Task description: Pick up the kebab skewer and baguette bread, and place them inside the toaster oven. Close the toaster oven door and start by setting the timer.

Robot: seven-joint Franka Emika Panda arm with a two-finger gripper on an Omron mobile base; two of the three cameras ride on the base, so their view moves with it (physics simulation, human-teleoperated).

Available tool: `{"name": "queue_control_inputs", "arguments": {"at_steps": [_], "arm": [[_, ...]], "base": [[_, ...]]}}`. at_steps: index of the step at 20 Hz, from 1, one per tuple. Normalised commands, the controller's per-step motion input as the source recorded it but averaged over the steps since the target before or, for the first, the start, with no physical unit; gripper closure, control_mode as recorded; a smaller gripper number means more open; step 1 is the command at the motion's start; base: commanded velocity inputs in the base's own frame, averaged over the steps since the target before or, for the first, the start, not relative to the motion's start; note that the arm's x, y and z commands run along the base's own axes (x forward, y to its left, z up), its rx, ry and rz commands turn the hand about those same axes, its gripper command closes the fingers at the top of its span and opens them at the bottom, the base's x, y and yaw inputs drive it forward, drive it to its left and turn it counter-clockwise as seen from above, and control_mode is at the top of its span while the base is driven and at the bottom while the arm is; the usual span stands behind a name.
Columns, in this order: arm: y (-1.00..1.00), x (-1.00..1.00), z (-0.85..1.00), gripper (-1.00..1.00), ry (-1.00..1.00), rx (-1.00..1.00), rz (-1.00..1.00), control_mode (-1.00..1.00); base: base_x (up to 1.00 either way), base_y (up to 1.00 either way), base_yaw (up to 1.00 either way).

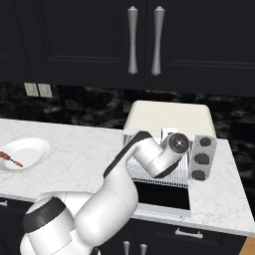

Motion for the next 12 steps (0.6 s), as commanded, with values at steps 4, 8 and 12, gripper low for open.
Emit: {"name": "queue_control_inputs", "arguments": {"at_steps": [4, 8, 12], "arm": [[0.0, 0.21, -0.05, 1.0, 0.0, 0.0, 0.0, -1.0], [0.0, 0.13, -0.03, 1.0, 0.0, 0.0, 0.0, -1.0], [0.0, 0.0, 0.0, 1.0, 0.0, 0.0, 0.0, -1.0]], "base": [[0.0, 0.0, 0.0], [0.0, 0.0, 0.0], [0.0, 0.0, 0.0]]}}
